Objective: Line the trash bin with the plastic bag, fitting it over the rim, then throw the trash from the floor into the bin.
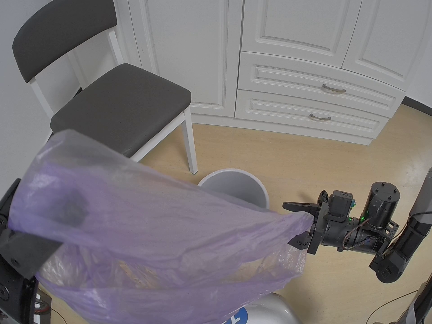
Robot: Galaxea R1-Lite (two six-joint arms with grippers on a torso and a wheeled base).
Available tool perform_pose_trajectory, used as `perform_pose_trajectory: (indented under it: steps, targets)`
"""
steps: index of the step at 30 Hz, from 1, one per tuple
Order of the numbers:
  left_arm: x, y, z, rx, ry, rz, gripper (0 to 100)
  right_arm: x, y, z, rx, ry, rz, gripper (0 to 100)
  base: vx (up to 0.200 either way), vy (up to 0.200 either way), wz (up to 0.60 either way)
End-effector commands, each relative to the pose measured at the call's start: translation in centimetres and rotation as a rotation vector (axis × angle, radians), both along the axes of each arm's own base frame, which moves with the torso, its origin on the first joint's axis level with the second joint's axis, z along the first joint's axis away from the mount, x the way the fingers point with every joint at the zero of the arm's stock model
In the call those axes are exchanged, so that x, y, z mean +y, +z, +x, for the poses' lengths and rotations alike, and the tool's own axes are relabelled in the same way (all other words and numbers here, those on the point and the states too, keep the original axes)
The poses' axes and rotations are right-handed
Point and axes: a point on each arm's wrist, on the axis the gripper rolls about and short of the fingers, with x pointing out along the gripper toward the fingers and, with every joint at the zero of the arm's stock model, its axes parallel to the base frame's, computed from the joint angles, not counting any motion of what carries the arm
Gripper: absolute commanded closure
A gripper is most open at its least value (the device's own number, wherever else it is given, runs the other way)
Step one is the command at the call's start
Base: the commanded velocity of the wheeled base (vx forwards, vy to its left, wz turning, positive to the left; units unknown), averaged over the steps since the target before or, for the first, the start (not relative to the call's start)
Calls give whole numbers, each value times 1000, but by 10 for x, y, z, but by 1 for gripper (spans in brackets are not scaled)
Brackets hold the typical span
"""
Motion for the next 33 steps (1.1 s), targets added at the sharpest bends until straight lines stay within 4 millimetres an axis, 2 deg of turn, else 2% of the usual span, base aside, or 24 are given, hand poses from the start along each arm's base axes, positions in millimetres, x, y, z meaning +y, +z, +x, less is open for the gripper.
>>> perform_pose_trajectory:
  steps: [1,7,8,20,27,28,33]
  targets:
    - [0,-1,0,0,0,2,100,0,3,-1,-21,1,9,0,0,0,0]
    - [0,-1,0,0,0,2,100,-1,1,-2,-16,8,1,0,0,0,0]
    - [0,-1,0,0,0,2,100,-1,2,-2,-19,8,2,100,0,0,0]
    - [-2,-3,2,10,3,13,100,-2,5,0,-37,-14,6,100,0,0,0]
    - [-7,-6,9,39,18,42,100,-5,19,-3,-93,-25,27,100,0,0,0]
    - [-14,-11,23,76,68,86,100,-11,36,-6,-153,-36,56,100,0,0,0]
    - [-18,-17,49,154,170,162,100,-24,64,-13,-191,-77,70,100,0,0,0]
